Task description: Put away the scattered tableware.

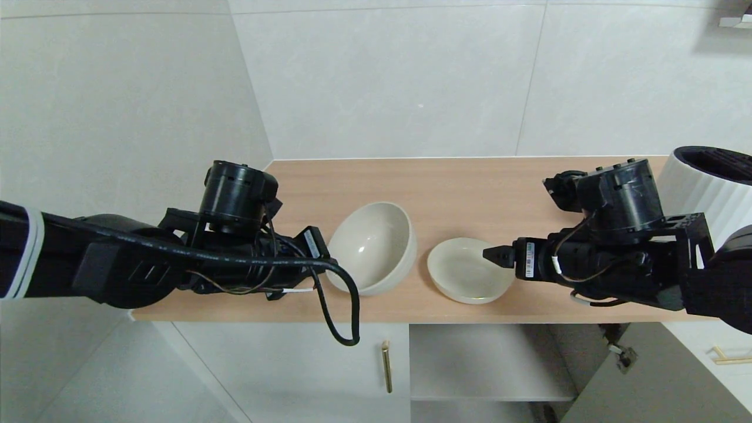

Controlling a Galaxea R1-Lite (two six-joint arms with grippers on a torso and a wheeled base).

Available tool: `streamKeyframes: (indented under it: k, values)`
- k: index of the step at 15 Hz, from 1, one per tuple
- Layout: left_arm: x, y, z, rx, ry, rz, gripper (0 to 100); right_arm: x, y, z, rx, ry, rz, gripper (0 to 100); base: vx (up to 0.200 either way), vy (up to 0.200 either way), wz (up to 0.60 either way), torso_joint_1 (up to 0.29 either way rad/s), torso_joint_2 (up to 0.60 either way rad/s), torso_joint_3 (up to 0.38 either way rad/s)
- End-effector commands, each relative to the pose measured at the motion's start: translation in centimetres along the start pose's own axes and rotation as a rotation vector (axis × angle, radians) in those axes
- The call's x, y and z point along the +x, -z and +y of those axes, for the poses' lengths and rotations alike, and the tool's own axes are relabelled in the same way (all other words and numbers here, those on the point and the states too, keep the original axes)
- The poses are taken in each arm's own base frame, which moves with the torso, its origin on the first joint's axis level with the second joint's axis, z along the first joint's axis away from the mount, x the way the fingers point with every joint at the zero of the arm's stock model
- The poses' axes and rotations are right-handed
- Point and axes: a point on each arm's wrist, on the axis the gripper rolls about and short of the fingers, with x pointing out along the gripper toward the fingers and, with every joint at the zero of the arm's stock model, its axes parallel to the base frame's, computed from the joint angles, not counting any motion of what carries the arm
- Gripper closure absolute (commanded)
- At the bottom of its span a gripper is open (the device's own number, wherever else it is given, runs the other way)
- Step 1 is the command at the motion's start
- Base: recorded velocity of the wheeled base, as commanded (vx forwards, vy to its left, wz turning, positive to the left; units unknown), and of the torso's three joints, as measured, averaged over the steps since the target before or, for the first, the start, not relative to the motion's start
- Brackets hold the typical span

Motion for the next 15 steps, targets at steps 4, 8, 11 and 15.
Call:
streamKeyframes:
  k: [4,8,11,15]
  values:
    - [-0.6,-0.1,-0.3,0.004,0.014,-0.011,100,0.7,0.2,0.0,-0.003,0.049,-0.004,0,0.0,0.0,0.0,0.0,0.0,0.0]
    - [-0.7,0.0,-0.4,0.01,0.017,-0.011,100,2.9,1.1,-0.1,-0.019,0.151,0.012,0,0.0,0.0,0.0,0.0,0.0,0.0]
    - [-0.6,0.1,-0.4,0.01,0.012,-0.011,100,4.7,2.0,-0.1,-0.035,0.2,0.035,0,0.0,0.0,0.0,0.0,0.0,0.0]
    - [-0.6,0.2,-0.4,0.013,0.009,-0.011,100,5.1,2.3,-0.1,-0.037,0.204,0.045,0,0.0,0.0,0.0,0.0,0.0,0.0]
